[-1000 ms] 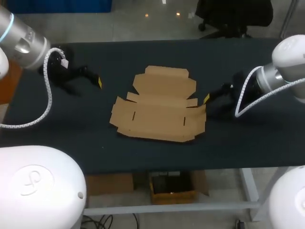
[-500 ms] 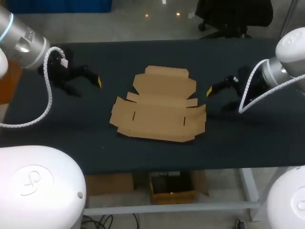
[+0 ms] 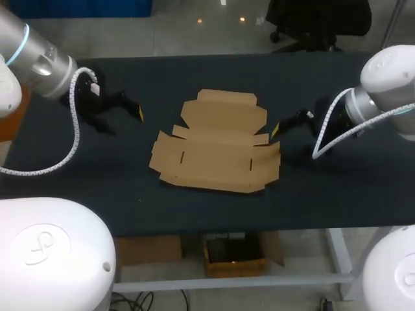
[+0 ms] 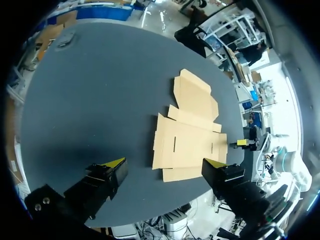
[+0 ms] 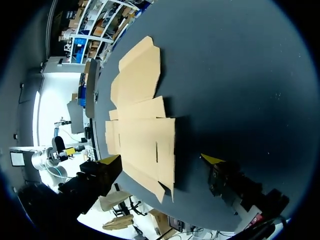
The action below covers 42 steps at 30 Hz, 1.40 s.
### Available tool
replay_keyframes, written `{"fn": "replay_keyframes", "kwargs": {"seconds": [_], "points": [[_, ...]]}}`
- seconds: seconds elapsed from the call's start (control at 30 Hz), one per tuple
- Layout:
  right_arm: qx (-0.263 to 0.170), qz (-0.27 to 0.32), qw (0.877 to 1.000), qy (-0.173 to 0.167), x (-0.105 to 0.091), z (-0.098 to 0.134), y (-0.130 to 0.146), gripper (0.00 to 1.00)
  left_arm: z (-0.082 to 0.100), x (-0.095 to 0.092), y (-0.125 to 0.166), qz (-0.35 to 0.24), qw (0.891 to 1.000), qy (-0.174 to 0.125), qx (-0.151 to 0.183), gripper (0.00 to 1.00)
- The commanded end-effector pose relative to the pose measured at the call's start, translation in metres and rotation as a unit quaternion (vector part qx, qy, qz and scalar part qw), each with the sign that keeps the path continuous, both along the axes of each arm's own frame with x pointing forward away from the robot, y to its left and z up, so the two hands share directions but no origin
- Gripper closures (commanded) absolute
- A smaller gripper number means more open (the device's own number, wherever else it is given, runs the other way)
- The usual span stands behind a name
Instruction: Assemble the packaging by folding the flat box into shape, placing the metal phone stand inside, and closing the box properly
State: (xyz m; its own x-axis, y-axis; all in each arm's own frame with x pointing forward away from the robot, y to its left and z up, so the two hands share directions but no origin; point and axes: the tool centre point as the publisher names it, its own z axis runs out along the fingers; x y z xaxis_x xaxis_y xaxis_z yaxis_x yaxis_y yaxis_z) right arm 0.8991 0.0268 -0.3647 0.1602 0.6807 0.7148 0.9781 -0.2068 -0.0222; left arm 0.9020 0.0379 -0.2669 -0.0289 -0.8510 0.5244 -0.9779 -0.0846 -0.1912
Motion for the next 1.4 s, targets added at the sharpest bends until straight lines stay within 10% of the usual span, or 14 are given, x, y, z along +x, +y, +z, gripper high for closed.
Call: {"fn": "replay_keyframes", "kwargs": {"seconds": [0.03,0.2,0.67,1.4], "points": [[-0.004,-0.004,1.0,0.016,0.009,-0.013,0.002,0.13,-0.006,0.01,-0.003,-0.002,1.0,0.011,0.003,0.0],[0.012,-0.012,1.0,0.024,0.012,-0.019,0.002,0.6,-0.01,0.013,-0.007,-0.018,1.0,0.008,0.004,0.0],[0.034,0.016,0.998,0.045,0.019,-0.034,0.021,0.92,-0.013,0.014,0.001,-0.012,1.0,0.015,0.005,0.0],[0.048,0.085,0.995,0.003,0.017,-0.038,0.016,1.0,-0.022,0.005,0.009,-0.001,1.0,0.028,-0.001,0.0]]}}
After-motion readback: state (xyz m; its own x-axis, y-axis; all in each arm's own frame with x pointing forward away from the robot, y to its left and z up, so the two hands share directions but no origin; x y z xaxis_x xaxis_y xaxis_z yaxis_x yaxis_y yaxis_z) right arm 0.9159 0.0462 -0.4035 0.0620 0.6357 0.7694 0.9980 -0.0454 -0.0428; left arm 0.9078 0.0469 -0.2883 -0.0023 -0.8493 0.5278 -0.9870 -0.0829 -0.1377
